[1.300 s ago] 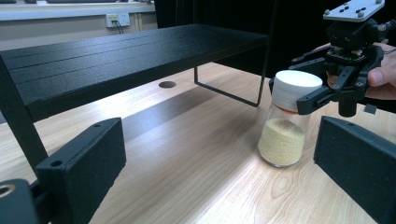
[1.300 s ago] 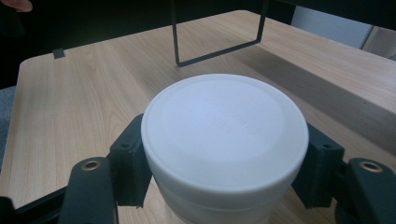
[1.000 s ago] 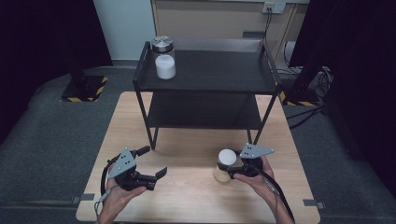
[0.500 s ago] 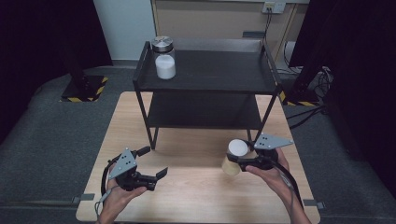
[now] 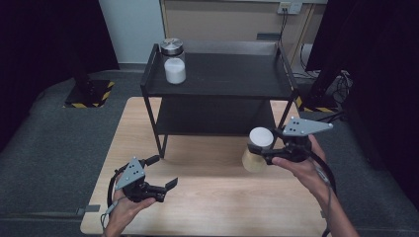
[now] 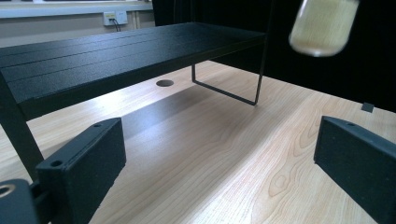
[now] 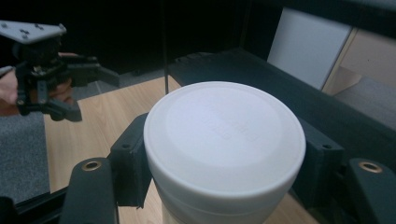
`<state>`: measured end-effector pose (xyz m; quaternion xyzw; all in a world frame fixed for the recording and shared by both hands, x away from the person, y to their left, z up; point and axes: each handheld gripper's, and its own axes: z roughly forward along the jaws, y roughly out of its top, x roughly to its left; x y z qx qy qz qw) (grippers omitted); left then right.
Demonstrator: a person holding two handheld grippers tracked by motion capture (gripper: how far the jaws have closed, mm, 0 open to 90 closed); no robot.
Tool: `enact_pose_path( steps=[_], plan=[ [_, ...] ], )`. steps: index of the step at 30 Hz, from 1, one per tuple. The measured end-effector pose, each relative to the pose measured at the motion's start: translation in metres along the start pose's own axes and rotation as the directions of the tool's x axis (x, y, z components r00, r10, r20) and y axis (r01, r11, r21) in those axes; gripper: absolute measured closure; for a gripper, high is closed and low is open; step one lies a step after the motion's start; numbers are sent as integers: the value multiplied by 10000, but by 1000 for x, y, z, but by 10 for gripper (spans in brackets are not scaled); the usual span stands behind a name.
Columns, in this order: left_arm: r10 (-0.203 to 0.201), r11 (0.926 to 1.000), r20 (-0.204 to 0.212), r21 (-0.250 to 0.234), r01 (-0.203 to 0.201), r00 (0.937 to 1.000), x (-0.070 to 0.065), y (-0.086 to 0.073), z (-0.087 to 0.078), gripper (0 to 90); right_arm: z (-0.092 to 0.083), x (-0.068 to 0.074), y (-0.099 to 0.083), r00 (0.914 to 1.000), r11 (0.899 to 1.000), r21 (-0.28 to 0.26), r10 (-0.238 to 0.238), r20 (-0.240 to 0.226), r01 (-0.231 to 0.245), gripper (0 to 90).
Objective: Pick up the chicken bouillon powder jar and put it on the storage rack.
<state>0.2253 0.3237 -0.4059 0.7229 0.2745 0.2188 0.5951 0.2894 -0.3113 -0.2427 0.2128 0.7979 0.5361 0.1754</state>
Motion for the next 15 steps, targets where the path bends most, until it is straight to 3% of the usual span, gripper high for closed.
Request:
enact_pose_path(
  steps=[15],
  plan=[
    [-129, 9999, 3, -14, 129, 9999, 0, -2, -1, 10, -12, -26, 85, 9909, 9976, -215, -675, -1167, 655, 340]
  ],
)
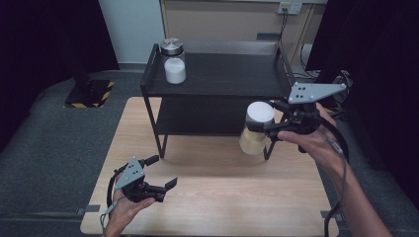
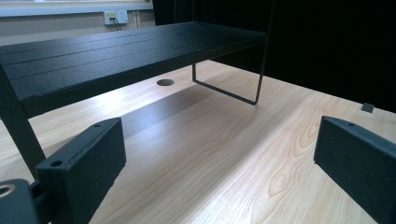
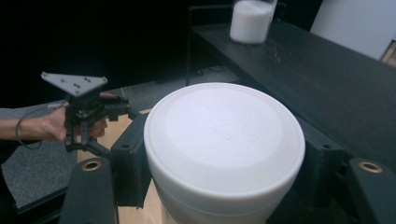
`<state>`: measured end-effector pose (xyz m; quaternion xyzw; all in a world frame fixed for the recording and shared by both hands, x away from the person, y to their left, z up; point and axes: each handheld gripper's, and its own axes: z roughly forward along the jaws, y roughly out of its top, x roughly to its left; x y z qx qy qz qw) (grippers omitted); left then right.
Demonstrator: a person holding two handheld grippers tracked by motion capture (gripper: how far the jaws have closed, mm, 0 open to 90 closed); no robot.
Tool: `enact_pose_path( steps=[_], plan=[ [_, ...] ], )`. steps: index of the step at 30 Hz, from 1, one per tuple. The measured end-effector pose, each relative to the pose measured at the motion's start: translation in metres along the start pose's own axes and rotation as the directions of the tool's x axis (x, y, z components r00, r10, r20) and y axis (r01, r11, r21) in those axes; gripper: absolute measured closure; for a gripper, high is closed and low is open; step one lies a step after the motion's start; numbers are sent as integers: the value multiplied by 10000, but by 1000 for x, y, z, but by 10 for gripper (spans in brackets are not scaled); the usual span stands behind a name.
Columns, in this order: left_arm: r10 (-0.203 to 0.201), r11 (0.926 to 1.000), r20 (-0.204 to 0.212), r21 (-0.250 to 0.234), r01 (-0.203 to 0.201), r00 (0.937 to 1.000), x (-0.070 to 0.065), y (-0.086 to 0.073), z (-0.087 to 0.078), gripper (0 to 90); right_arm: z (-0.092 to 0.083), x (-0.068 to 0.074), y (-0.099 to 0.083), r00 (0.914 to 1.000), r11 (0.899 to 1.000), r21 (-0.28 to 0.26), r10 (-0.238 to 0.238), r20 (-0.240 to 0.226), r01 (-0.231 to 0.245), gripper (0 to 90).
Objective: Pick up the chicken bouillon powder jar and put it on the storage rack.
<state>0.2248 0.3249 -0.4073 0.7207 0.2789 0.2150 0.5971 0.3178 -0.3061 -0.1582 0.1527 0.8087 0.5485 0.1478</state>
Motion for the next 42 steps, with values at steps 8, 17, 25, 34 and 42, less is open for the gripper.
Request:
enact_pose_path(
  steps=[8, 17, 25, 34, 42],
  plan=[
    [-290, 9996, -120, -27, 290, 9995, 2, -3, -4, 9, 0, -23, 38, 9988, 9999, 7, -123, -472, 123, 340],
    [-532, 9986, -349, -56, 530, 9980, 1, -6, -9, 10, 5, -44, 76, 9991, 9998, -102, -177, -395, 173, 340],
    [-549, 9985, -216, -79, 548, 9983, 0, -6, -8, 9, 23, -64, 102, 10000, 9999, -128, 56, 64, -55, 339],
    [-679, 9975, -220, -222, 674, 9974, 3, -7, -12, 9, 45, -84, 109, 9925, 9985, -17, 551, 1087, -553, 339],
    [-856, 9960, -53, -278, 854, 9963, 5, -9, -9, 9, 51, -94, 114, 9670, 9951, 140, 915, 2378, -976, 340]
  ],
)
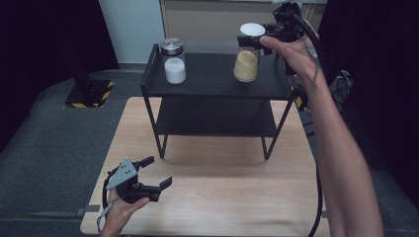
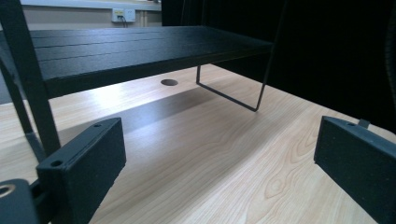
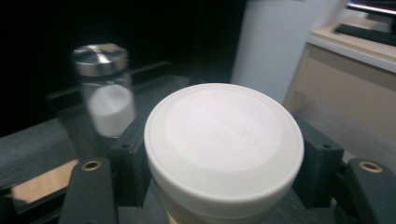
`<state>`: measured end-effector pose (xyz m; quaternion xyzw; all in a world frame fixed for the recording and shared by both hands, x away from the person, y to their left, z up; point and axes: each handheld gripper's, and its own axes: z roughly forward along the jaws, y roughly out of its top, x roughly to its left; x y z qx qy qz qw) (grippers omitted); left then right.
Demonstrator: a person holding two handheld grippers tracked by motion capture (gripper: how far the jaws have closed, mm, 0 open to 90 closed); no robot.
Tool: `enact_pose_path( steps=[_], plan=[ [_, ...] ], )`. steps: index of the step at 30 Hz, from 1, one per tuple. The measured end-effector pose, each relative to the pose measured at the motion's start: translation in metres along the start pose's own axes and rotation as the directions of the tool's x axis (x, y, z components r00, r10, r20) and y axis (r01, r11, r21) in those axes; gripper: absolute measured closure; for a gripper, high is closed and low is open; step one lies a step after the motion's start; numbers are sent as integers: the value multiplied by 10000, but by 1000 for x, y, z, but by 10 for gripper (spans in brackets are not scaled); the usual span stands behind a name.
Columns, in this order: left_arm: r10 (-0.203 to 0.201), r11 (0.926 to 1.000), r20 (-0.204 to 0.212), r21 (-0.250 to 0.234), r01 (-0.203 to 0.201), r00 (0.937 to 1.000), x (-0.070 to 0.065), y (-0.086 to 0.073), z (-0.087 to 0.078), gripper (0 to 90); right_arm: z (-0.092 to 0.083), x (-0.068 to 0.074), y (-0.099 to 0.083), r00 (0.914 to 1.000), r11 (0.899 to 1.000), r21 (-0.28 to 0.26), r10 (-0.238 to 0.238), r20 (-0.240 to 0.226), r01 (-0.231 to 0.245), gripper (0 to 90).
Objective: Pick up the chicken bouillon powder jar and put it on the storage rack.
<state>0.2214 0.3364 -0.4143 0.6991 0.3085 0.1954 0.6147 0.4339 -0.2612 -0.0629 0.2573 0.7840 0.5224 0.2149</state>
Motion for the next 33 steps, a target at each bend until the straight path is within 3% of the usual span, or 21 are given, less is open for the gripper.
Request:
enact_pose_path(
  steps=[8, 15, 17, 19, 22, 25, 27, 33],
  plan=[
    [81, 10000, 52, 56, -81, 10000, -1, 1, 1, 9, 4, -10, -11, 9966, 9987, 55, 508, 645, -513, 339],
    [14, 10000, 47, 22, -14, 10000, 0, 0, 1, 10, 4, -16, -19, 9950, 9965, -234, 816, 570, -804, 335],
    [44, 10000, 53, 13, -44, 10000, 0, 1, 0, 10, 4, -19, -23, 9933, 9932, -456, 1091, 392, -1073, 271],
    [31, 10000, 67, -10, -31, 10000, 0, 1, 0, 10, 2, -12, -24, 9936, 9948, -577, 877, 706, -837, 170],
    [62, 10000, 81, 6, -62, 9999, 0, 1, 0, 9, -8, -7, -29, 9910, 9887, -1159, 1050, 835, -950, 85],
    [94, 10000, 142, -1, -94, 9999, -1, 1, 1, 10, -23, -3, -31, 9897, 9843, -1518, 1055, 968, -901, 82],
    [110, 9999, 174, 19, -110, 9998, -1, 2, 1, 10, -35, -4, -32, 9886, 9804, -1670, 1205, 901, -1043, 77],
    [141, 9999, 238, 37, -142, 9996, -2, 2, 2, 10, -67, 4, -36, 9896, 9804, -1799, 1000, 1034, -803, 77]
  ],
)
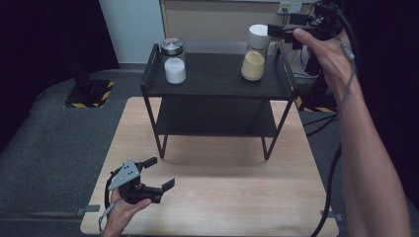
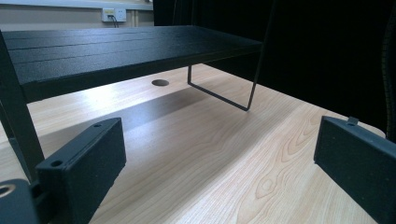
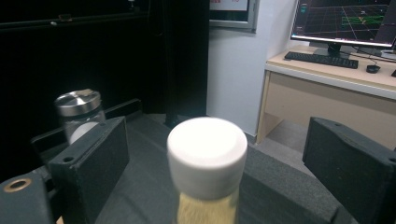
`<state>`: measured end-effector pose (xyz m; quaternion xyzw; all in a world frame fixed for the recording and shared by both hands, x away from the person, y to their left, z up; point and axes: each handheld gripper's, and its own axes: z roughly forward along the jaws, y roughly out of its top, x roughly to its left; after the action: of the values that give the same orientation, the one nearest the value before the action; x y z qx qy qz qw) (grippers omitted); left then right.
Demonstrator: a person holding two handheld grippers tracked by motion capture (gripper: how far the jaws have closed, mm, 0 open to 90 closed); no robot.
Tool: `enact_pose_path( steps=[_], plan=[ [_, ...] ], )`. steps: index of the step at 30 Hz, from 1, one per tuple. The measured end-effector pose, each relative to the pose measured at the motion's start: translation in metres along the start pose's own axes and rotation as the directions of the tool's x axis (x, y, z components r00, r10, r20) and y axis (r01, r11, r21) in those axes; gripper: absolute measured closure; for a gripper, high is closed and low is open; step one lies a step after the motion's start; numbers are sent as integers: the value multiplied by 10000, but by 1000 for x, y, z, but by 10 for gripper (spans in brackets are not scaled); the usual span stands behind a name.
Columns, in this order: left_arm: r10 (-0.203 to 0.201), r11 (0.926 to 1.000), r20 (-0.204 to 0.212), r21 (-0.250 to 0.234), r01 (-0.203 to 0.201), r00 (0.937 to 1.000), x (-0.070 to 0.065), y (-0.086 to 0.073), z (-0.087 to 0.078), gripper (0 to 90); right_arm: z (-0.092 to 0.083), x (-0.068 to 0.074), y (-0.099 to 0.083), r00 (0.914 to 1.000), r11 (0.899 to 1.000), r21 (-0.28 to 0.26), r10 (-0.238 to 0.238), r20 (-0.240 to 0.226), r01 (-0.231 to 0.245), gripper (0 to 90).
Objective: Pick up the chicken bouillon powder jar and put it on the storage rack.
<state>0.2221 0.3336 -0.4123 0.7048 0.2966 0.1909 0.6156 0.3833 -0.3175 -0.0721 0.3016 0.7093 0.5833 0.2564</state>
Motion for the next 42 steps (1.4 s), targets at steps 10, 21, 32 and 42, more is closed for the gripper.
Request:
enact_pose_path(
  steps=[10, 21, 32, 42],
  plan=[
    [96, 9999, 17, 109, -96, 10000, -1, 1, 2, 10, -37, 1, -23, 9996, 9997, -239, 4, -298, -11, 82],
    [73, 9999, 14, 116, -73, 10000, -2, 1, 2, 10, -60, 24, -41, 9975, 9985, -393, -411, -580, 389, 62],
    [115, 9999, -27, 115, -115, 9999, -3, 1, 0, 10, -70, 45, -73, 9901, 9962, -288, -848, -1114, 821, 62],
    [158, 9997, 17, 202, -159, 9999, -3, 2, 2, 10, -77, 54, -118, 9876, 9944, -308, -1041, -1171, 1012, 63]
  ],
)
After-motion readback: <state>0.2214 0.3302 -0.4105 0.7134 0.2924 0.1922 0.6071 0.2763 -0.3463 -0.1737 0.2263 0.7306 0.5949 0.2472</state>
